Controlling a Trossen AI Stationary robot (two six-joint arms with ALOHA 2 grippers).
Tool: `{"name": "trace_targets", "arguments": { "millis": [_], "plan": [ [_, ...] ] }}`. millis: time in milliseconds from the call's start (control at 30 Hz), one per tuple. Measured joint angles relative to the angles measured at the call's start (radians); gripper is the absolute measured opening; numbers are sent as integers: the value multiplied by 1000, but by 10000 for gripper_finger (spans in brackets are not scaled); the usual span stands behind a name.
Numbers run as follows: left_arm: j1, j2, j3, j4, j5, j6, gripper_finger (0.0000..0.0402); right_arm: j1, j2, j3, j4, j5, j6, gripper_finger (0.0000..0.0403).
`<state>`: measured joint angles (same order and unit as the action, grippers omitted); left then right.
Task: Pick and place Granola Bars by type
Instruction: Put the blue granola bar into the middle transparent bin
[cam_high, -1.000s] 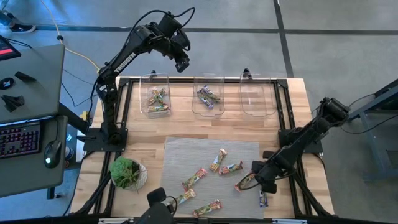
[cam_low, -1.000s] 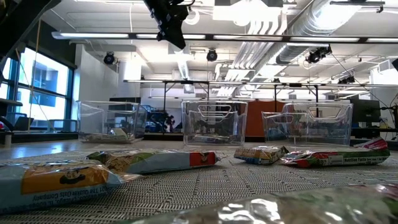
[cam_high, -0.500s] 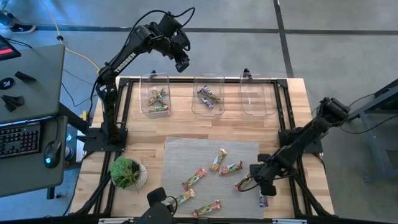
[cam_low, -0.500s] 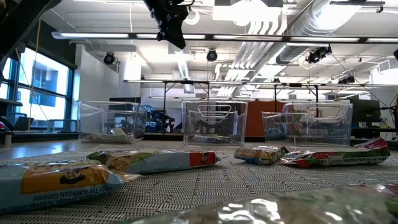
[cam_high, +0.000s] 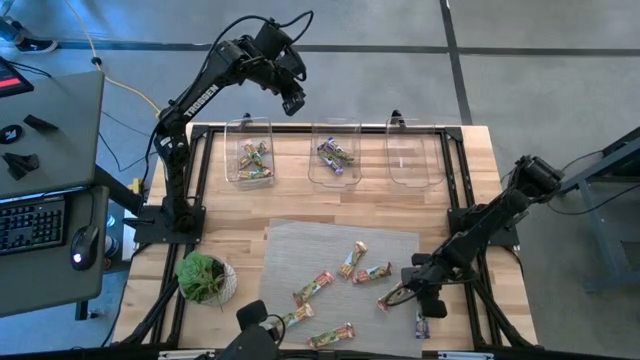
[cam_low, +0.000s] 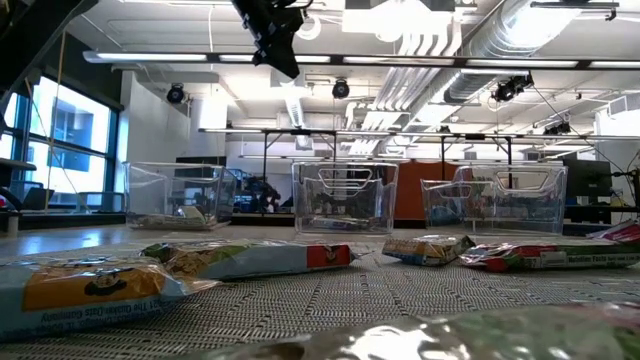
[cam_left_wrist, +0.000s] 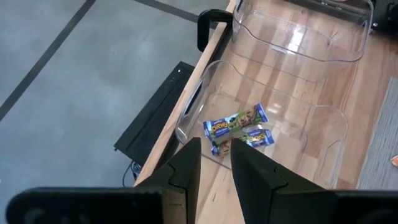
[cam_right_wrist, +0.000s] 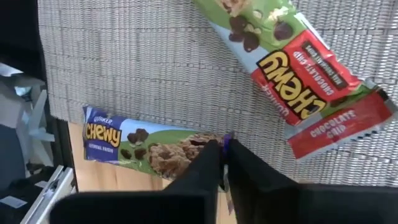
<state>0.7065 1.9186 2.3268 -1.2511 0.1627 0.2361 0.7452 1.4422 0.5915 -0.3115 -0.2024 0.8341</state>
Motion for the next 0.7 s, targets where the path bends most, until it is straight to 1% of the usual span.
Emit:
{"name": "trace_targets", "arguments": {
  "millis": [33,200,267,400,500,567,700],
  "plan": [
    [0,0,0,2,0,1,83,0,0,0,0,-3,0,7],
    [0,0,0,4,0,2,83,-15,3,15,-12,-31,29,12],
    [0,0,0,4,0,2,83,-32,5,37,-19,-51,24,4],
    [0,0,0,4,0,2,83,-72,5,107,-22,-68,14,2],
    [0,0,0,4,1,2,83,-101,5,174,-76,-65,-37,1],
    [0,0,0,12,1,1,83,-125,4,229,-126,-43,-92,1],
    [0,0,0,28,1,1,83,-205,4,349,-240,14,-270,1]
  ]
}}
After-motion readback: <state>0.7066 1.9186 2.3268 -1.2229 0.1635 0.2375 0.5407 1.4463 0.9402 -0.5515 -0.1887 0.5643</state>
